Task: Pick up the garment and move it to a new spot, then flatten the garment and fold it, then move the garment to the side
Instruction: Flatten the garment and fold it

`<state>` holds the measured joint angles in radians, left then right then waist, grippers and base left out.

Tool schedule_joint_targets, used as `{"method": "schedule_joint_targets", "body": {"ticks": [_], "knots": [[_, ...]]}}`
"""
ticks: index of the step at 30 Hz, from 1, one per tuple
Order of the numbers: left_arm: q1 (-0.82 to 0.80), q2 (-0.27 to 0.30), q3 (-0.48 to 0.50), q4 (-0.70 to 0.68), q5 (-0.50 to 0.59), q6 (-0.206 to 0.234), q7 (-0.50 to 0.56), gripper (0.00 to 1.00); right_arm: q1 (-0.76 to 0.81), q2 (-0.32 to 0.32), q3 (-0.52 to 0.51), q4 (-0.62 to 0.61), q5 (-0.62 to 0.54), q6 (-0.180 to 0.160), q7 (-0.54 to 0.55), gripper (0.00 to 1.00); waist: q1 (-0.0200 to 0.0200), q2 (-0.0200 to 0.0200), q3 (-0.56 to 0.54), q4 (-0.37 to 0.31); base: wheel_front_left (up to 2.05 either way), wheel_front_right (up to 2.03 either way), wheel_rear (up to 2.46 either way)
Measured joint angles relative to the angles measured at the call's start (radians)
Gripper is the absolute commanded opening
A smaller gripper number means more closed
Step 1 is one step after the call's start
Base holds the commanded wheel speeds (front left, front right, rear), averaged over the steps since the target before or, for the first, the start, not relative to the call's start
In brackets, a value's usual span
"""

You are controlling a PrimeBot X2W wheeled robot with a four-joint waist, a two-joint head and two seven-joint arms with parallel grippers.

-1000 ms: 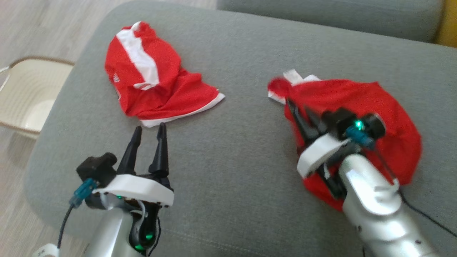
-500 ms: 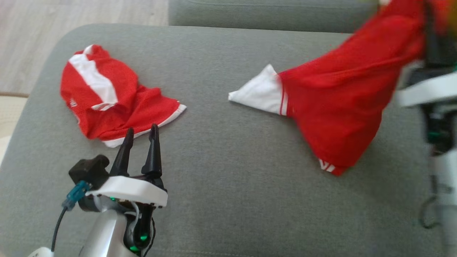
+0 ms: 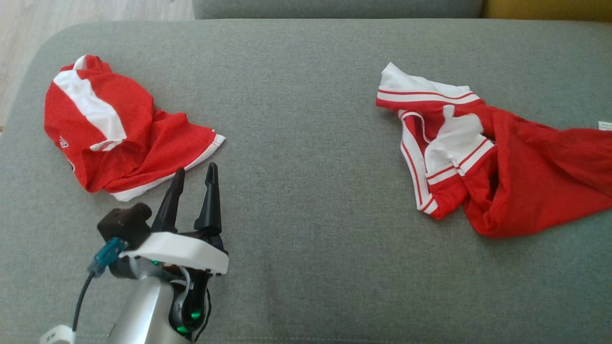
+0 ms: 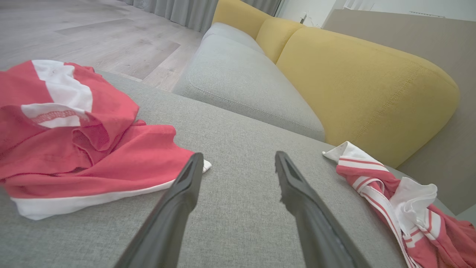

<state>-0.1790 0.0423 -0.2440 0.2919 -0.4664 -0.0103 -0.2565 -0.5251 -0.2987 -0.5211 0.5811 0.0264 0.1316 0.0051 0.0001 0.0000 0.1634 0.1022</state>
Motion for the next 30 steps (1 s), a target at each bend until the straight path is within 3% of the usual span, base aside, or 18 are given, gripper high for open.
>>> {"method": "schedule_joint_targets", "body": {"ticks": [4, 12, 17, 21, 27, 30], "knots": [[-0.003, 0.0, 0.0, 0.003, 0.0, 0.0, 0.0, 1.0, -0.039, 0.059, 0.088, -0.015, 0.001, 0.0, -0.06, 1.0, 0.0, 0.0, 0.001, -0.008, 0.0, 0.0, 0.0], [-0.009, 0.0, 0.005, 0.002, 0.001, -0.003, 0.0, 1.0, 0.104, 0.116, 0.414, -0.221, 0.185, 0.0, -0.154, 1.0, -0.0001, 0.0, -0.03, -0.027, 0.0, 0.0, 0.0], [-0.006, 0.0, 0.004, -0.009, 0.001, -0.007, 0.0, 1.0, 0.283, 0.149, 0.499, -0.324, 0.2, 0.0, -0.176, 1.0, -0.0001, 0.0, -0.051, -0.039, 0.0, 0.0, 0.0], [-0.004, 0.0, 0.001, -0.016, 0.001, -0.007, 0.0, 1.0, 0.373, 0.196, 0.503, -0.346, 0.225, 0.0, -0.183, 1.0, -0.0001, 0.0, -0.054, -0.043, 0.0, 0.0, 0.0], [-0.004, 0.0, -0.008, -0.016, 0.0, -0.007, 0.0, 1.0, 0.379, 0.187, 0.523, -0.369, 0.198, 0.0, -0.178, 1.0, -0.0001, 0.0, -0.051, -0.028, 0.0, 0.0, 0.0], [-0.004, 0.0, -0.01, -0.018, 0.0, -0.007, 0.0, 1.0, 0.361, 0.16, 0.563, -0.365, 0.181, 0.0, -0.118, 1.0, -0.0001, 0.0, -0.051, -0.013, 0.0, 0.0, 0.0]]}}
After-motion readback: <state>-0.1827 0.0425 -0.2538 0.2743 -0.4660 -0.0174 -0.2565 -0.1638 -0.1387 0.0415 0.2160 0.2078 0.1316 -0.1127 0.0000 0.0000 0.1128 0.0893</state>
